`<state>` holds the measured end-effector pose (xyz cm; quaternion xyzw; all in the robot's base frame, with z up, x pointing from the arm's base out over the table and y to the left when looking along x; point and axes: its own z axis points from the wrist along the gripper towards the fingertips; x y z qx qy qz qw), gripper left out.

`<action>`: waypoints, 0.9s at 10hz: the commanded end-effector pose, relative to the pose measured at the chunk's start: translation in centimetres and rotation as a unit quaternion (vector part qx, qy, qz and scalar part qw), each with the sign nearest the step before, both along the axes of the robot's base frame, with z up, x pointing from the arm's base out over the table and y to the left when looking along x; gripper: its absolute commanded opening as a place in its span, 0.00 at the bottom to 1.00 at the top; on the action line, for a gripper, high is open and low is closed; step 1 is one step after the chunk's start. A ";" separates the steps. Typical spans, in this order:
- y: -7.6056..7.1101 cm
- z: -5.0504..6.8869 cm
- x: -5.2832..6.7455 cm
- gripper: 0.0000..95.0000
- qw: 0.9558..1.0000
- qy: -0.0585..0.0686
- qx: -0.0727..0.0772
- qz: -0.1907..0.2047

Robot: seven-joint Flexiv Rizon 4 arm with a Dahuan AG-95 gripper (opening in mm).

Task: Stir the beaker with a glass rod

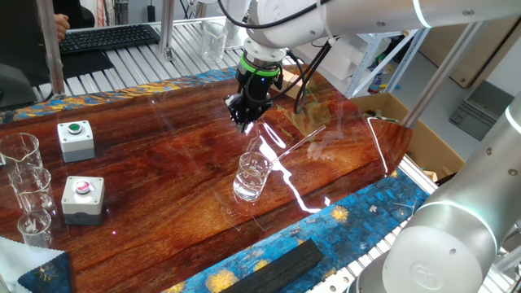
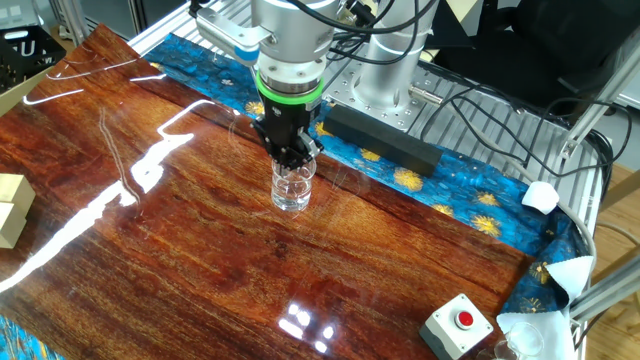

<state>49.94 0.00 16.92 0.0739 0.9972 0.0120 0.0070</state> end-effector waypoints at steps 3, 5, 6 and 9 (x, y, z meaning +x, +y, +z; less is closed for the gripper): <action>-1.0 0.3 -0.2 0.00 1.000 0.003 0.015 -0.001; -2.0 0.6 -0.4 0.00 1.000 0.002 0.023 0.000; -2.6 0.8 -0.6 0.00 1.000 0.002 0.024 0.004; -4.3 1.0 -1.1 0.00 1.000 0.000 0.025 0.013</action>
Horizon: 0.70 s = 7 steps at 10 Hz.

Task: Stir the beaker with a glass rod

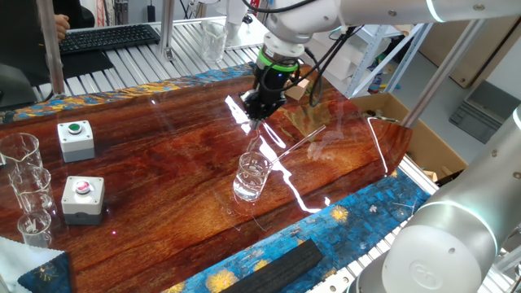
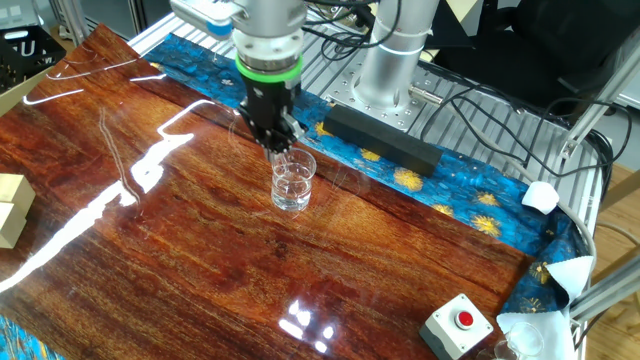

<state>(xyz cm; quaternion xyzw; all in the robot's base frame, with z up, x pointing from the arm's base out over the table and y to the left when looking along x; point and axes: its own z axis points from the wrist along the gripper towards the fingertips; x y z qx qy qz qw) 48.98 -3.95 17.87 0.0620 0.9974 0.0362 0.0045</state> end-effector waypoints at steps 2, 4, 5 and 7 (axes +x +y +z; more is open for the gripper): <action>-1.0 0.1 -0.5 0.00 1.000 -0.001 0.002 0.003; -1.1 0.2 -0.6 0.00 1.000 -0.003 0.002 -0.001; -1.1 0.2 -0.6 0.00 1.000 -0.001 0.002 -0.005; -1.1 0.3 -0.6 0.00 1.000 0.011 0.005 -0.015</action>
